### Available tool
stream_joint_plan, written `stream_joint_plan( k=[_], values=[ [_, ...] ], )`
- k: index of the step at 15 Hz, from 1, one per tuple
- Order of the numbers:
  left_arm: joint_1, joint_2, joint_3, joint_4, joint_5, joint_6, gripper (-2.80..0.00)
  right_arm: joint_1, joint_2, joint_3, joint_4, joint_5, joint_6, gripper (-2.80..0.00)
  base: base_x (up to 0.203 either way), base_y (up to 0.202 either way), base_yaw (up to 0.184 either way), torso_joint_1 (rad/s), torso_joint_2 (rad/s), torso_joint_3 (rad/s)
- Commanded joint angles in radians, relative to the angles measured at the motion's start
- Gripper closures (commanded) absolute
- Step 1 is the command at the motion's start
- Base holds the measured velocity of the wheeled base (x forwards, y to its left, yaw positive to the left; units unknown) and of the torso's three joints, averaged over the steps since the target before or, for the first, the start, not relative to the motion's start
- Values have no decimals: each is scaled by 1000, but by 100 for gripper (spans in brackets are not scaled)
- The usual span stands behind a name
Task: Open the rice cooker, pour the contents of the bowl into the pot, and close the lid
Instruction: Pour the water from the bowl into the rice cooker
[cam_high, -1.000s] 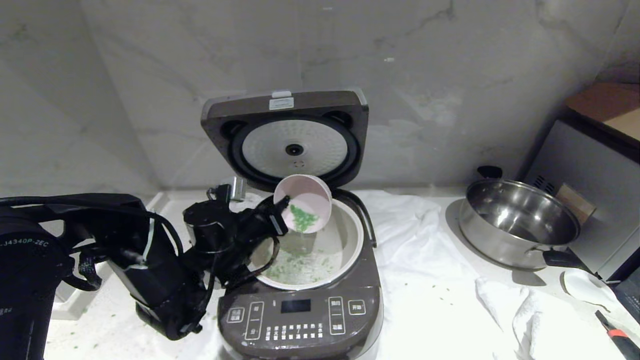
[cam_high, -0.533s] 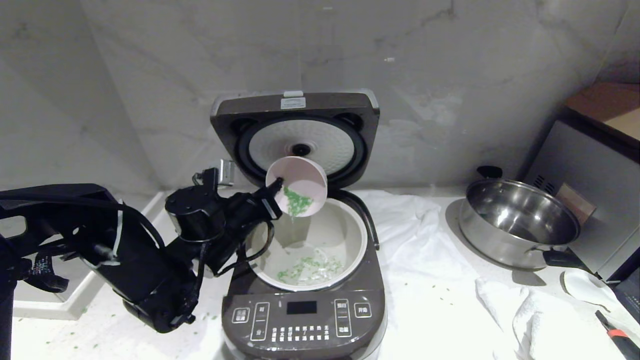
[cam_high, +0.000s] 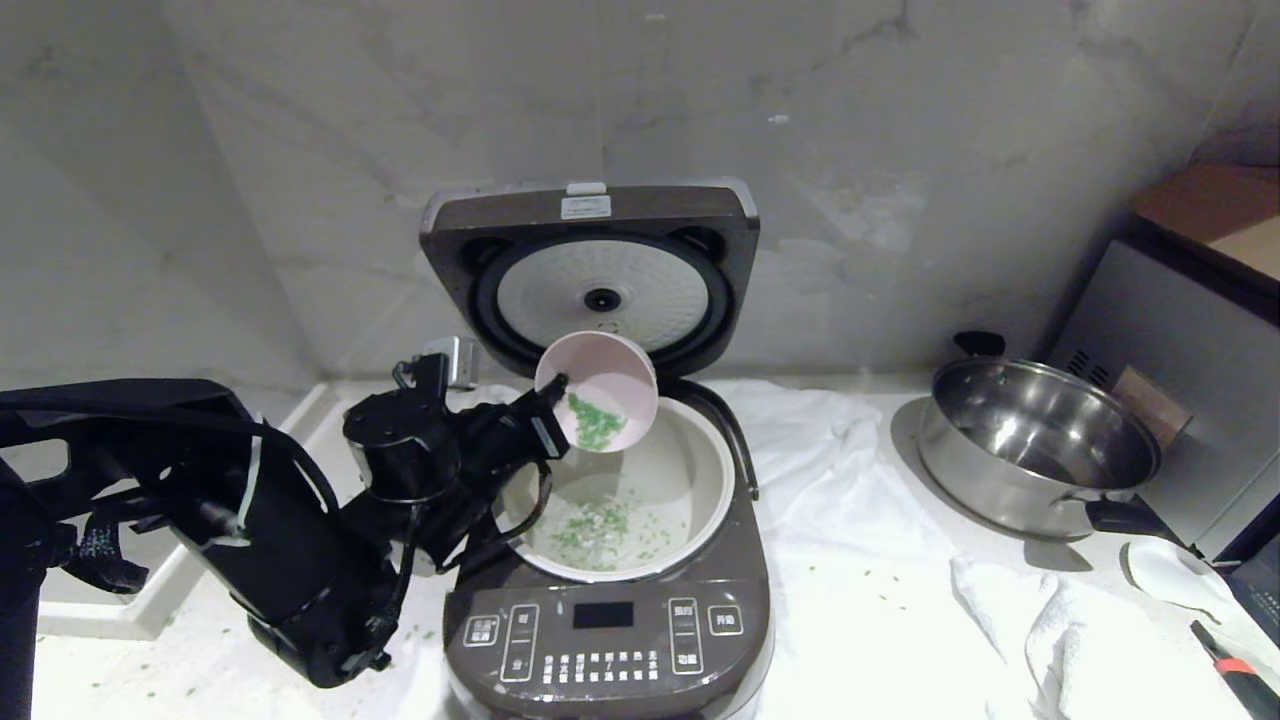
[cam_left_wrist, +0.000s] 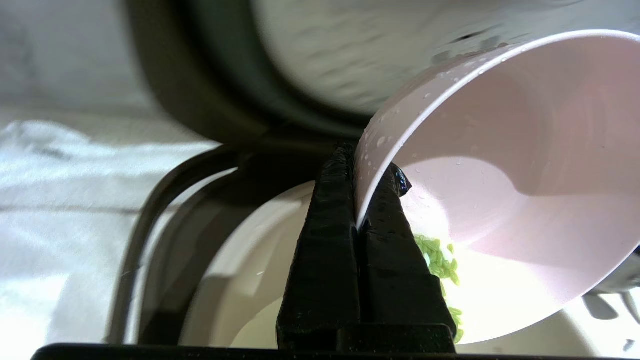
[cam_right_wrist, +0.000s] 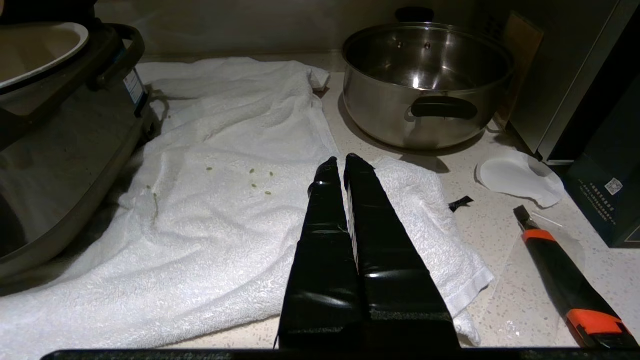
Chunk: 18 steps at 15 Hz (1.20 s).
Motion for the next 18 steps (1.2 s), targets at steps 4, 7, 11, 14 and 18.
stream_joint_plan(
  k=[4, 7, 11, 14, 18],
  values=[
    [-45, -17, 43, -9, 10, 49, 0, 0, 0, 0, 0, 1, 0, 0, 0, 0, 0, 0, 0, 0],
    [-46, -66, 44, -9, 2, 45, 0, 0, 0, 0, 0, 0, 0, 0, 0, 0, 0, 0, 0, 0],
    [-21, -119, 24, -9, -14, 53, 0, 0, 0, 1, 0, 1, 0, 0, 0, 0, 0, 0, 0, 0],
    [-22, -155, -19, 150, -15, 56, 0, 0, 0, -1, 0, 1, 0, 0, 0, 0, 0, 0, 0, 0],
    [-22, -248, -103, 501, -8, 57, 0, 0, 0, 1, 0, 0, 0, 0, 0, 0, 0, 0, 0, 0]
  ],
)
